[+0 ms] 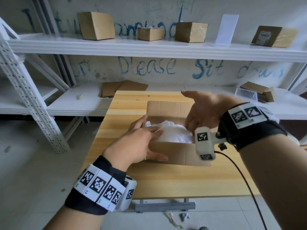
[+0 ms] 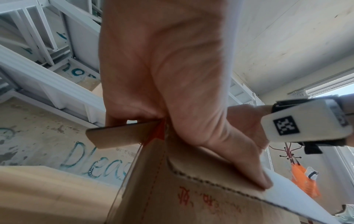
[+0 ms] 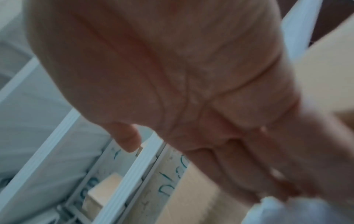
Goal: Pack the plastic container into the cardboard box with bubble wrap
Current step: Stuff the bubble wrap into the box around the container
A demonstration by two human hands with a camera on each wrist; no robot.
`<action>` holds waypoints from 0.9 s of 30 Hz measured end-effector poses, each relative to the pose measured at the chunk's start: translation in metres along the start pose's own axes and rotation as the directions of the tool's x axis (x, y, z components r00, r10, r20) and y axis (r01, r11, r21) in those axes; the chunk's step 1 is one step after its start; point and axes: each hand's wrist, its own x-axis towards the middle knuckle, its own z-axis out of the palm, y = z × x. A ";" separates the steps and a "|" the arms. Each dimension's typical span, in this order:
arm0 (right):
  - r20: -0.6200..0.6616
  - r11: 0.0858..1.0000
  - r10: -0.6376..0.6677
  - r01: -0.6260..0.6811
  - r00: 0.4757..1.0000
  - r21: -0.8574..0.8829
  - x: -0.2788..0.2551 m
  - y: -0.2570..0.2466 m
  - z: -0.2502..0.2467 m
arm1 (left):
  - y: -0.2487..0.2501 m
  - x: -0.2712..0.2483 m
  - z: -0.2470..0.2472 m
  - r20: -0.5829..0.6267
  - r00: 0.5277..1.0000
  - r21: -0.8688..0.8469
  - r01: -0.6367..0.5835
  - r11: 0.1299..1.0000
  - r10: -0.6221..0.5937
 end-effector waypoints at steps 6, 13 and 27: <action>-0.171 0.949 -0.083 0.026 0.982 -0.313 0.036 -0.004 0.039 | -0.002 0.002 0.000 0.000 1.000 0.058 -0.017 0.998 0.017; -0.044 0.875 0.001 -0.022 0.999 -0.483 0.034 -0.013 0.044 | -0.009 0.005 0.005 -0.064 0.996 0.051 -0.055 0.997 0.058; 0.106 0.914 -0.022 0.063 0.994 -0.401 0.037 -0.038 0.049 | -0.005 0.003 0.004 -0.035 0.997 0.048 -0.061 0.997 0.062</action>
